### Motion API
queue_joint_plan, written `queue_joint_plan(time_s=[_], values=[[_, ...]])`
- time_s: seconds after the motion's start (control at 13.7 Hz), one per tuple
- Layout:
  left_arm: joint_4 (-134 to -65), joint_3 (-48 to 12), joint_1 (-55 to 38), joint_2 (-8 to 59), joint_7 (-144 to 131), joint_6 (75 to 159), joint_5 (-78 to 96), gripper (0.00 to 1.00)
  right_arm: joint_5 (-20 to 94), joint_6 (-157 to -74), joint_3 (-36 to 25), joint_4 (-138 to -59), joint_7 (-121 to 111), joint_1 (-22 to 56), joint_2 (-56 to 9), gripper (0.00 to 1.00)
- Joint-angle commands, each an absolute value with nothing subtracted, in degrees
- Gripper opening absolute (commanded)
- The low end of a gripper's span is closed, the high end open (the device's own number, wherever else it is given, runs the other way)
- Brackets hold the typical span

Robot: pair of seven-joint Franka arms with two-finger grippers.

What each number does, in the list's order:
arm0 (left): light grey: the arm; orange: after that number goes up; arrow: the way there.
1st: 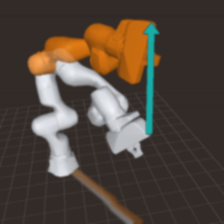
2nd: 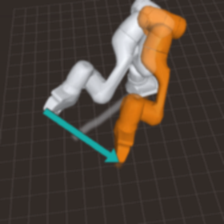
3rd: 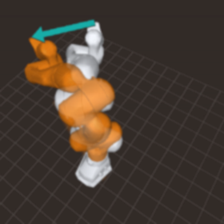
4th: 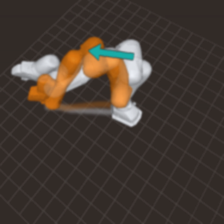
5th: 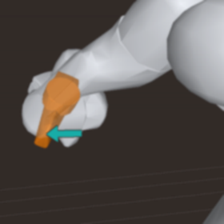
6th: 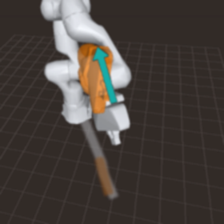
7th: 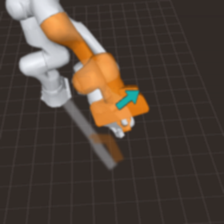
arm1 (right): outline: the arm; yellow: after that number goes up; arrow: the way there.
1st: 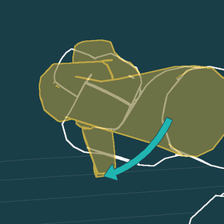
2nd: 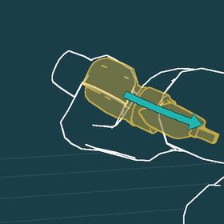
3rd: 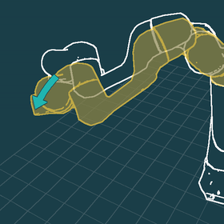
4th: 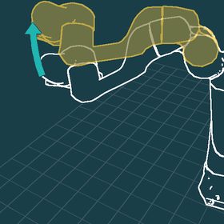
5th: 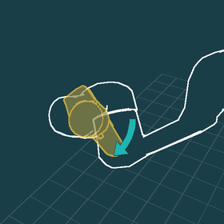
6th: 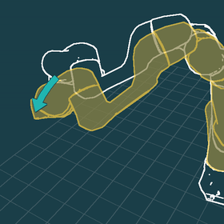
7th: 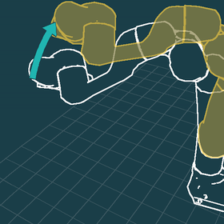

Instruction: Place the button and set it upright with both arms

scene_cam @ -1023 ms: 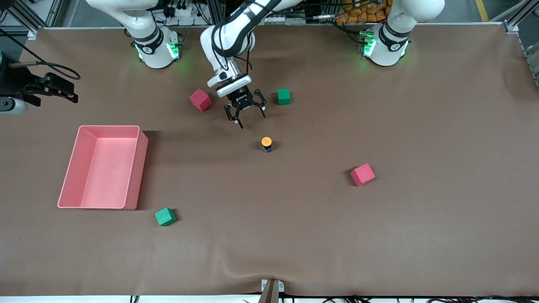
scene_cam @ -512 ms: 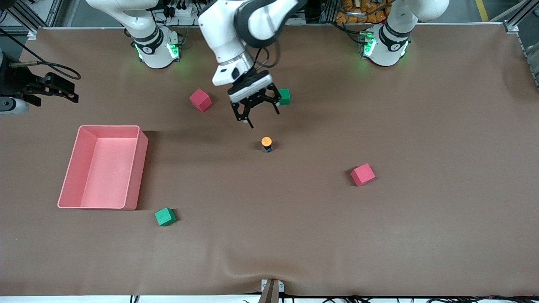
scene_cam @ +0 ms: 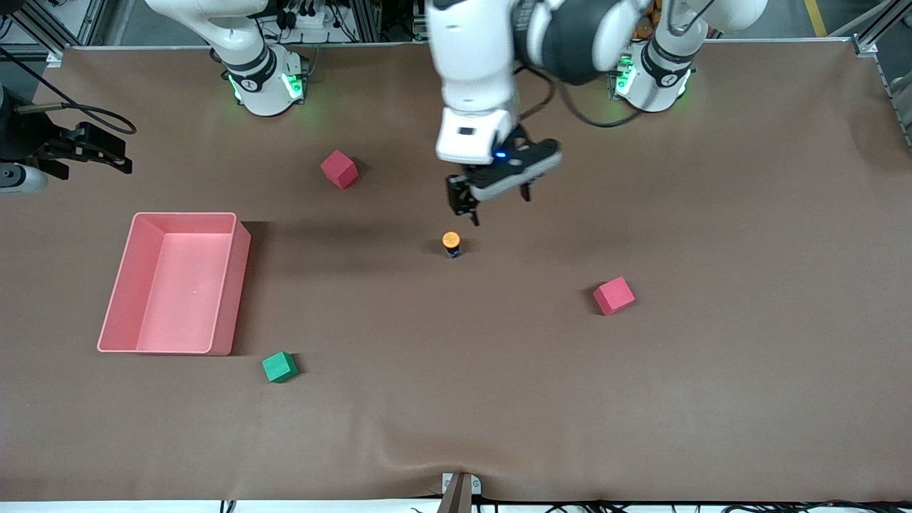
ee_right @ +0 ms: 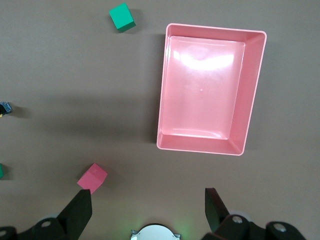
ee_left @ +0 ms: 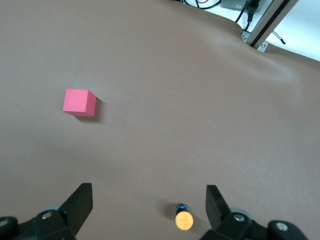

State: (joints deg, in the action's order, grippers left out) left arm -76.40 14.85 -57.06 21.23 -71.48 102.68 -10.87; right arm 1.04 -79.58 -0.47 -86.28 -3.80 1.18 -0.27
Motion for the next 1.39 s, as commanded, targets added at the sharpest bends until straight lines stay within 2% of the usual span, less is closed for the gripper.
queue_joint_plan(time_s=[0.0,0.37,1.1,1.32], values=[[-78.5,14.0,-53.0,16.5,-63.7,99.7,-5.6,1.0,1.4,-78.8,-0.3,-85.7,-3.5,1.1,-0.1,1.0],[-78.5,14.0,-42.7,12.7,-47.4,94.9,1.5,1.0,1.5,-78.7,-0.4,-85.7,-3.6,1.0,0.1,1.0],[-78.1,14.1,-23.5,6.9,-14.9,84.6,5.2,1.0,1.5,-78.9,-0.3,-85.7,-3.5,1.2,-0.1,1.0],[-78.3,14.2,-14.8,5.1,-0.3,84.0,5.4,1.0,1.5,-78.9,-0.3,-85.7,-3.5,1.2,-0.1,1.0]])
